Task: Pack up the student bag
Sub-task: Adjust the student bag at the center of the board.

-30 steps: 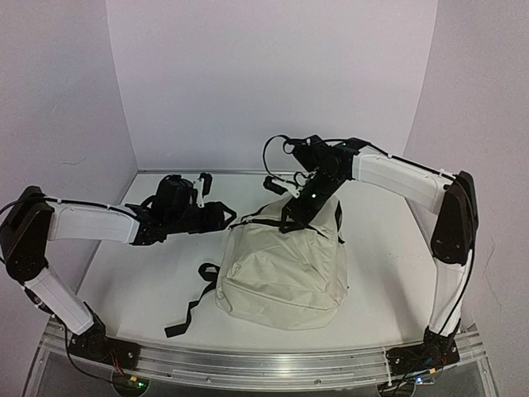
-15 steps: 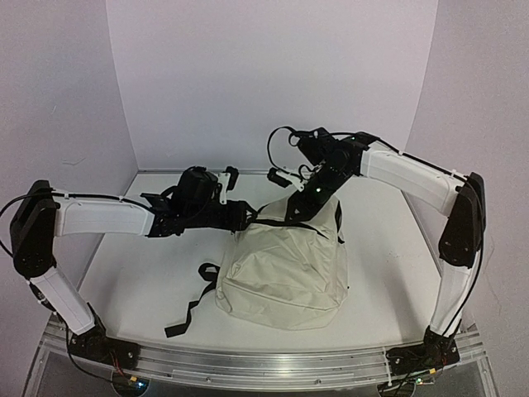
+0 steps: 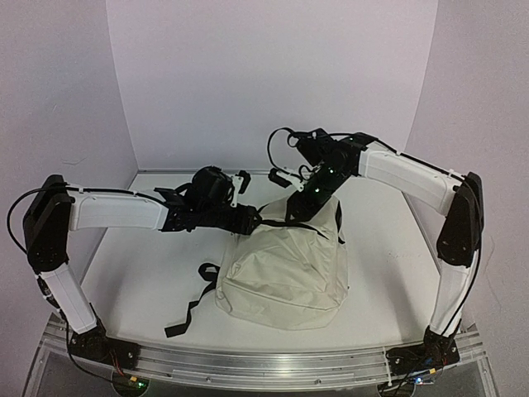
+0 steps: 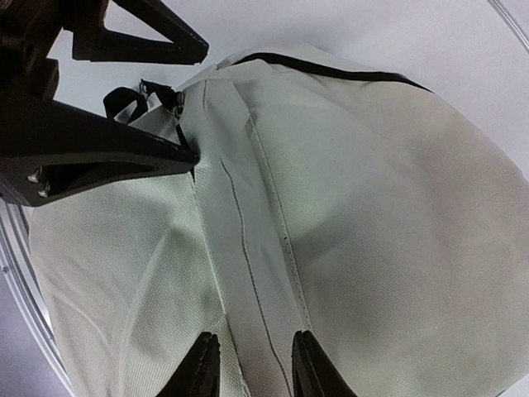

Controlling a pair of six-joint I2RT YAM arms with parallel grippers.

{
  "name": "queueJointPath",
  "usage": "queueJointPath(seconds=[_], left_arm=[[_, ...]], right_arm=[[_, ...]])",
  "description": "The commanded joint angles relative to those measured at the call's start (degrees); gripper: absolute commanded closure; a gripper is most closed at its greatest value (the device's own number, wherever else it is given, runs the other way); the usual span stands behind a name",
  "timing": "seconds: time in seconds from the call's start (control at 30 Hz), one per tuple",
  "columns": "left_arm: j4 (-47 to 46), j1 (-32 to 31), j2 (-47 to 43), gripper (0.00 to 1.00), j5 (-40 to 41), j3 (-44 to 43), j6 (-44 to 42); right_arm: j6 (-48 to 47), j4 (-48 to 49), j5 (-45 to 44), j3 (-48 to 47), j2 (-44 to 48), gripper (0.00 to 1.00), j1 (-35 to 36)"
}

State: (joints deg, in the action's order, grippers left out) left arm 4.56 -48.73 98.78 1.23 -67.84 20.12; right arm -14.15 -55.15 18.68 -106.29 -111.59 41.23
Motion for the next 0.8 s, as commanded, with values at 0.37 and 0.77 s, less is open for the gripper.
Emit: queueJointPath(seconds=[0.37,0.77], left_arm=[[2.27,-0.75,0.47,0.31,0.79,-3.65,-3.59],[11.16,0.25,4.31,0.42,13.18,-9.64,0.16]], right_arm=[[-0.8,-0.31,-4.65,-0.2,-1.3,0.64,0.15],[0.47,-0.33,-3.15,-0.85,-0.2,1.0,0.16]])
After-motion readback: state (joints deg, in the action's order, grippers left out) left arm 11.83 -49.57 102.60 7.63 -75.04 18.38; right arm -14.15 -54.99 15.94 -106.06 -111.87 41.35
